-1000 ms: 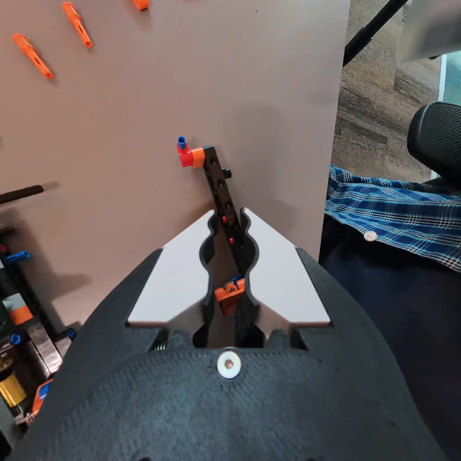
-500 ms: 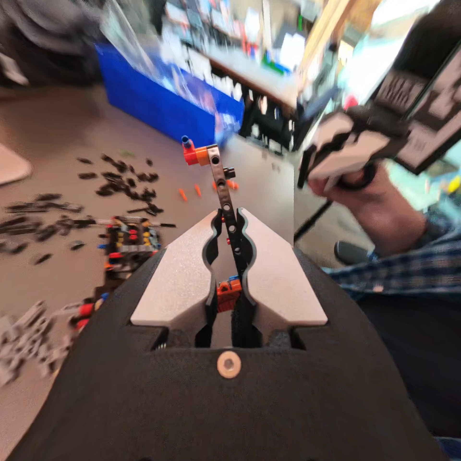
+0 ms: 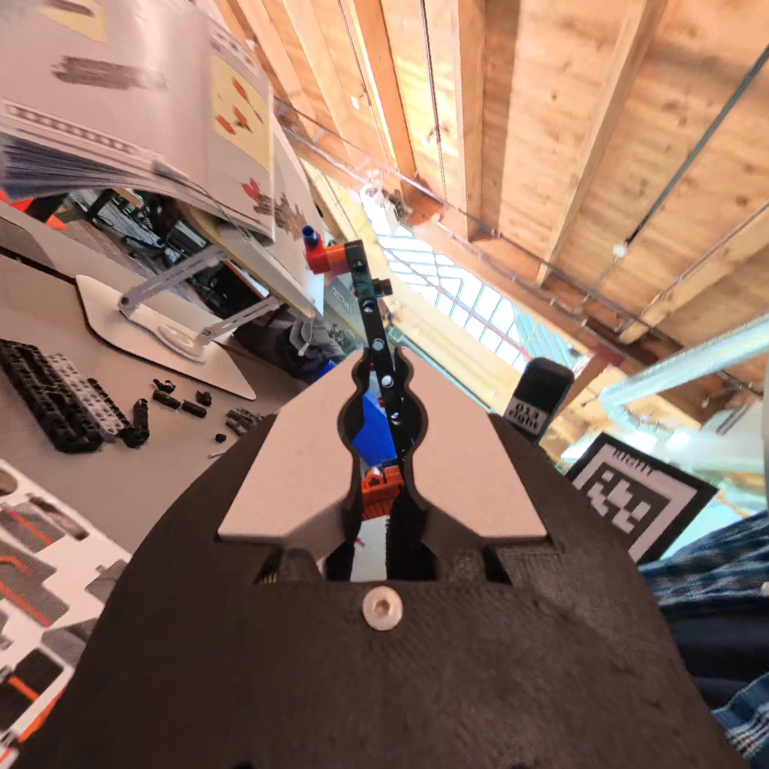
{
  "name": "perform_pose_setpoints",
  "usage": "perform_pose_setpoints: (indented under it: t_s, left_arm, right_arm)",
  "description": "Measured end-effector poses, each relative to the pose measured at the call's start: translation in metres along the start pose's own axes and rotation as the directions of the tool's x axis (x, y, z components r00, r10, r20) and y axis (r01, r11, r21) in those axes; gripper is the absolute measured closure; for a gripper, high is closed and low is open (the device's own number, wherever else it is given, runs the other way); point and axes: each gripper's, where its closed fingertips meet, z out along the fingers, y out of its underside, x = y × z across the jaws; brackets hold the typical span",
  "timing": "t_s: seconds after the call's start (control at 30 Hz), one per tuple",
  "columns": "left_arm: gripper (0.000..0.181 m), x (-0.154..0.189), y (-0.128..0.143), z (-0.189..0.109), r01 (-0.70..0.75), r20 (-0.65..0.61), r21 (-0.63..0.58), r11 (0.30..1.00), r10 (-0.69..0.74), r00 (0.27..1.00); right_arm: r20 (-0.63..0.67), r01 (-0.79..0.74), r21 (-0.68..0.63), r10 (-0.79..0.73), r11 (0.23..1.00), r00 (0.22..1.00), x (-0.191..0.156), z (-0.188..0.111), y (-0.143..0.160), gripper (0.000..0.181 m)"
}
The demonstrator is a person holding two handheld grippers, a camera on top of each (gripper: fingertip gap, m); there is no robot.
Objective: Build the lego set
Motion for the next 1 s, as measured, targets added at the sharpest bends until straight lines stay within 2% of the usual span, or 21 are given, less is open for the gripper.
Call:
perform_pose_setpoints:
  t_s: [0.1, 0.17, 0.27, 0.4, 0.6, 0.67, 1.0]
  left_arm:
    - [0.17, -0.005, -0.009, -0.009, 0.058, -0.015, 0.054, 0.997, -0.057, 0.998]
    - [0.17, -0.006, -0.009, -0.01, 0.089, -0.033, 0.069, 0.994, -0.086, 0.996]
    - [0.17, -0.008, -0.008, -0.011, 0.121, -0.046, 0.09, 0.989, -0.117, 0.992]
    - [0.17, -0.012, -0.006, -0.013, 0.161, -0.055, 0.093, 0.983, -0.156, 0.986]
    - [0.17, -0.015, -0.004, -0.014, 0.154, -0.037, 0.11, 0.982, -0.151, 0.988]
    - [0.172, -0.015, -0.003, -0.013, 0.15, -0.036, 0.102, 0.983, -0.147, 0.989]
    - [0.172, -0.017, 0.005, -0.011, 0.14, -0.009, 0.097, 0.985, -0.14, 0.99]
  right_arm:
    - [0.047, 0.079, -0.091, -0.075, 0.993, 0.996, -0.016, 0.035, 0.009, 0.177]
    - [0.026, 0.114, -0.128, -0.111, 0.985, 0.993, -0.015, 0.053, 0.011, 0.177]
    - [0.056, 0.144, -0.139, -0.137, 0.98, 0.989, -0.019, 0.069, 0.009, 0.177]
    - [0.032, 0.139, -0.135, -0.136, 0.981, 0.99, -0.013, 0.082, 0.003, 0.177]
    - [-0.027, 0.062, -0.093, -0.065, 0.994, 0.998, 0.008, 0.08, -0.003, 0.177]
    - [-0.082, 0.07, -0.09, -0.077, 0.994, 0.994, 0.017, 0.076, -0.003, 0.177]
    - [-0.117, 0.03, -0.062, -0.037, 0.998, 0.992, 0.035, 0.061, -0.005, 0.177]
